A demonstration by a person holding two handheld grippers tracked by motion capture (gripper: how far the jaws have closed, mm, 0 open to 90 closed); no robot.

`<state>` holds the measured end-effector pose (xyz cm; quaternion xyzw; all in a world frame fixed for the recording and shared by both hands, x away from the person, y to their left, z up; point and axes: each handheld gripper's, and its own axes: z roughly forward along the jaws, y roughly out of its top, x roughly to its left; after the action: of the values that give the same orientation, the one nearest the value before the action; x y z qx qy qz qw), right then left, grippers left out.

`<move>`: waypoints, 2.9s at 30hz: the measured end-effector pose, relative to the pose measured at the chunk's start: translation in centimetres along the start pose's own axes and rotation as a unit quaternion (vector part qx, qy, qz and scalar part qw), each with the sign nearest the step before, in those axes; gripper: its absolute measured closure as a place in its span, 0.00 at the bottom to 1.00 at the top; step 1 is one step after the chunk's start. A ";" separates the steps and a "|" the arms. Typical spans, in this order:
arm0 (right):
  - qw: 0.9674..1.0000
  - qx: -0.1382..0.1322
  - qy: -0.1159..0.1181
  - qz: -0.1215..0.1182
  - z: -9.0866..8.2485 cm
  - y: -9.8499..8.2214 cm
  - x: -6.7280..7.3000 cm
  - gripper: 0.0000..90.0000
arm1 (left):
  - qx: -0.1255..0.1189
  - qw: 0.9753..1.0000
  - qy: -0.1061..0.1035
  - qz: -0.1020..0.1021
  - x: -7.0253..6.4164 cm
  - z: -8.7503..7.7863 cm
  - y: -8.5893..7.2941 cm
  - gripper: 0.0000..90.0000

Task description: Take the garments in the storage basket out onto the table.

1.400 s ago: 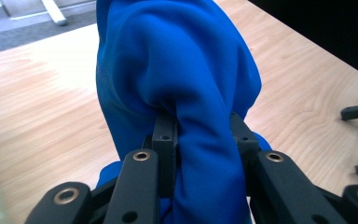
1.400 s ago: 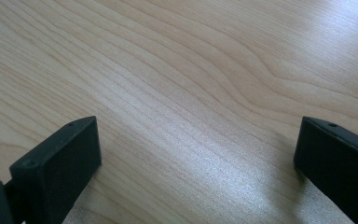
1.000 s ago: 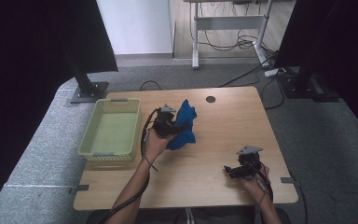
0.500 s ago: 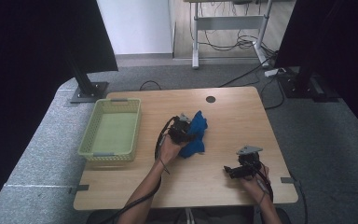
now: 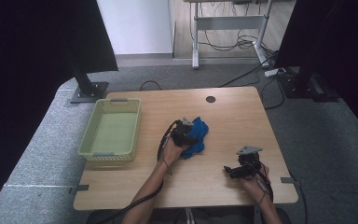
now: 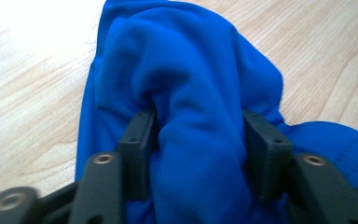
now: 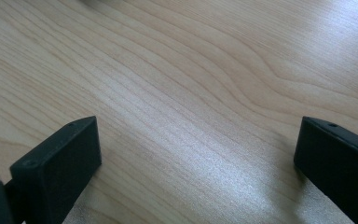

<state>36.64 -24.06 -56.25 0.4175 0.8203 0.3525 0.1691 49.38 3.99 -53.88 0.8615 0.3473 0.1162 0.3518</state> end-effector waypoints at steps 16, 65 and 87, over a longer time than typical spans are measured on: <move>1.000 0.000 0.001 -0.001 0.0 0.0 0.0 0.00 | 0.017 1.000 0.006 0.010 -2.0 2.1 0.9 0.00; 1.000 0.000 0.002 -0.003 0.0 0.0 0.0 0.00 | -0.066 0.997 0.021 0.017 -1.5 -9.0 -1.5 0.03; 1.000 0.000 0.002 -0.003 0.0 0.0 0.0 0.00 | -0.087 0.996 0.023 -0.003 -1.6 -11.8 -8.0 0.03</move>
<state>36.63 -24.05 -56.25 0.4144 0.8218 0.3528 0.1686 38.80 13.20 -50.75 0.8236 0.3469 0.1648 0.4174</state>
